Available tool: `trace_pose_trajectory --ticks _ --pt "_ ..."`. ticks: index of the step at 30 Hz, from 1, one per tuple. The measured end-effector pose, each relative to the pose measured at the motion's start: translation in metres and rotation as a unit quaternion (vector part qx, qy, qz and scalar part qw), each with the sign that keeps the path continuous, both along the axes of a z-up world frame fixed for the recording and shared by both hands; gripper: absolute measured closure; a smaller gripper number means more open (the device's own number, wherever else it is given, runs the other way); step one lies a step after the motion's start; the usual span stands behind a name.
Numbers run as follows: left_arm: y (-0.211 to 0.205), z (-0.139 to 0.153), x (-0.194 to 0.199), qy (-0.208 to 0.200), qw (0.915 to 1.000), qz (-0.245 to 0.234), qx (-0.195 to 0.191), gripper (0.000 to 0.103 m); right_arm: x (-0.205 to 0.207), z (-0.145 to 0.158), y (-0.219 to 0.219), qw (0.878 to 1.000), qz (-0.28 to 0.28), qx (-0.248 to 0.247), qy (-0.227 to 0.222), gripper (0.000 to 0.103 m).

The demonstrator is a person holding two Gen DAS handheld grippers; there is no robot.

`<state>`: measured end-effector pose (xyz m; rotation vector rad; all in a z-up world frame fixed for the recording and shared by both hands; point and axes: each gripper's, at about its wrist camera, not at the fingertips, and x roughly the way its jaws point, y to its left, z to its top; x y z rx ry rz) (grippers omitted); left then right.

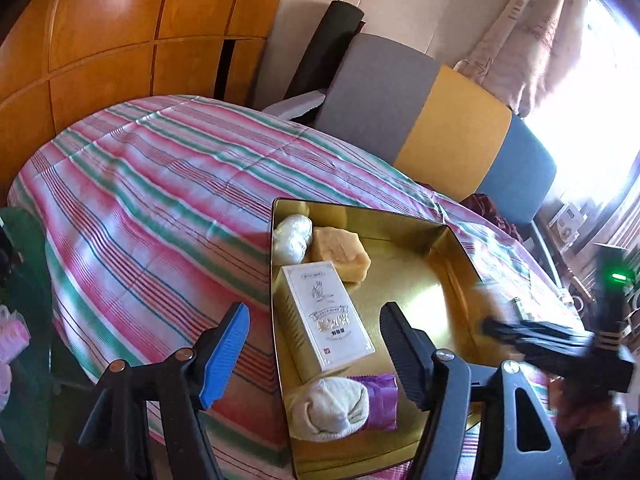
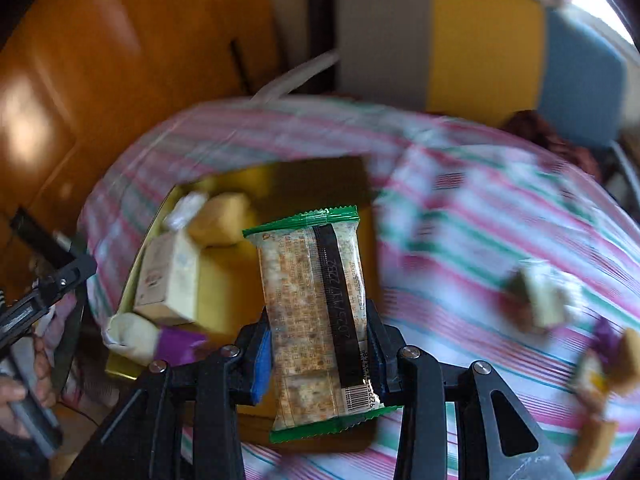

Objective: Organize objects
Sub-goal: 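Carry the cracker packet into the gold tray and release it with the right gripper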

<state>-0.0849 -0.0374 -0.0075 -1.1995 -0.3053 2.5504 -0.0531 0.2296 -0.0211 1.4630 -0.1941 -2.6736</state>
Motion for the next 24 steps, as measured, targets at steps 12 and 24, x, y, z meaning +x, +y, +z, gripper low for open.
trace_pose_trajectory --ticks 12,24 --pt "-0.011 -0.008 0.000 -0.007 0.9999 0.003 0.009 0.035 -0.081 -0.076 -0.066 0.985 -0.009 -0.135 -0.107 0.056" --pt "0.006 0.001 0.014 0.019 0.9995 -0.013 -0.020 0.035 -0.050 -0.060 -0.059 0.992 -0.007 -0.110 -0.061 0.042"
